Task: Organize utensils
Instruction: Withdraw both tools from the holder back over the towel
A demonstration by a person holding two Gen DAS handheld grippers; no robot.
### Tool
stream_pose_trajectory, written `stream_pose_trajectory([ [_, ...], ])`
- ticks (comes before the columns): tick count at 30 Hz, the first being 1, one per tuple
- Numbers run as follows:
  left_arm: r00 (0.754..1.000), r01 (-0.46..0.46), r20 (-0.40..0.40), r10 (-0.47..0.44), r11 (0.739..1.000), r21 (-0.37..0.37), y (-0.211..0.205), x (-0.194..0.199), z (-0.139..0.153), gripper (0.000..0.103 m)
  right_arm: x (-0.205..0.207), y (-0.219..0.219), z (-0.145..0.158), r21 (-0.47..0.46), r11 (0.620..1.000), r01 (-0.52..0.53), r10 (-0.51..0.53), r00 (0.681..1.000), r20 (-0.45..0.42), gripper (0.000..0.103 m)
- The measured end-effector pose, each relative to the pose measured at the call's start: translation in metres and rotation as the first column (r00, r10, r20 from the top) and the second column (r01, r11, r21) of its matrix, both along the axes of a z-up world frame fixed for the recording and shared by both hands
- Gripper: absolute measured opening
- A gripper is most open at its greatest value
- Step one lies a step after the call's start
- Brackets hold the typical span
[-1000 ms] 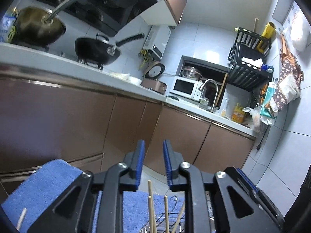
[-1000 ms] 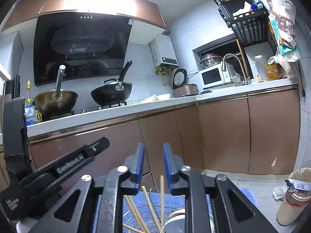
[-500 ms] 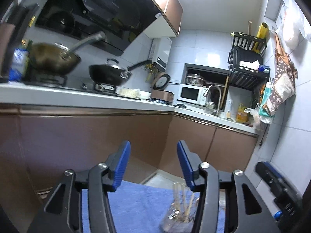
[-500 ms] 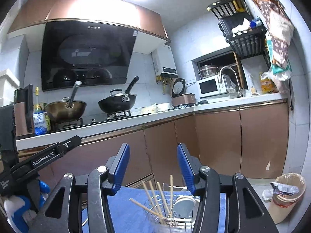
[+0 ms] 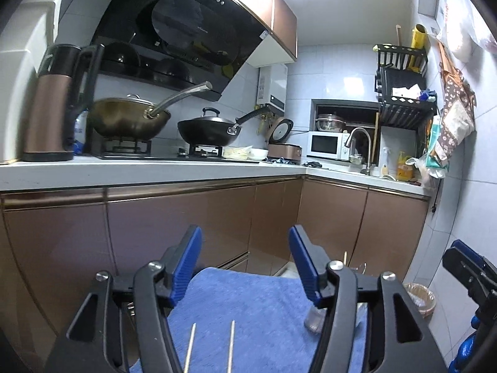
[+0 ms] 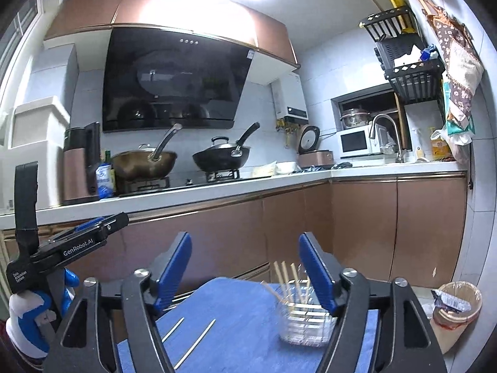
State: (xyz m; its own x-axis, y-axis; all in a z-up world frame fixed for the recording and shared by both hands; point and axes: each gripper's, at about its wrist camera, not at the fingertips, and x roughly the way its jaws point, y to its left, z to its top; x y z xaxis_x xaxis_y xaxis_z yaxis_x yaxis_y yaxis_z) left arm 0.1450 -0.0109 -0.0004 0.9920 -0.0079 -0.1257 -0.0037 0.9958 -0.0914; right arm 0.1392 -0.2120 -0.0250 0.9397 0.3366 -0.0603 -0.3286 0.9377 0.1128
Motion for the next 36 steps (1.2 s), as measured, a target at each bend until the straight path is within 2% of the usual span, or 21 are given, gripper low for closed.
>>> stream_pose_trajectory([
  [10, 1.0, 0.007, -0.026, -0.005, 0.998, 0.061, 0.002, -0.042, -0.011, 0.06, -0.017, 0.013, -0.017, 0.023, 0.999, -0.033, 0.036, 0.993, -0.116, 0.087],
  [15, 1.0, 0.007, -0.027, -0.005, 0.998, 0.062, 0.006, -0.052, -0.011, 0.06, -0.028, 0.015, -0.02, 0.041, 0.999, -0.034, 0.04, 0.989, -0.145, 0.103],
  [21, 1.0, 0.008, -0.023, -0.006, 0.998, 0.059, 0.012, -0.063, -0.008, 0.06, -0.045, 0.016, -0.018, 0.048, 0.998, -0.03, 0.037, 0.989, -0.142, 0.103],
  [28, 1.0, -0.003, -0.009, 0.004, 0.997, 0.075, 0.015, -0.079, -0.005, 0.06, -0.066, 0.019, -0.013, 0.043, 0.999, -0.032, 0.035, 0.996, -0.079, 0.103],
  [36, 1.0, -0.001, 0.006, 0.001, 0.996, 0.091, 0.016, -0.091, -0.004, 0.06, -0.081, 0.018, -0.006, 0.095, 0.994, -0.052, 0.056, 0.998, -0.033, 0.103],
])
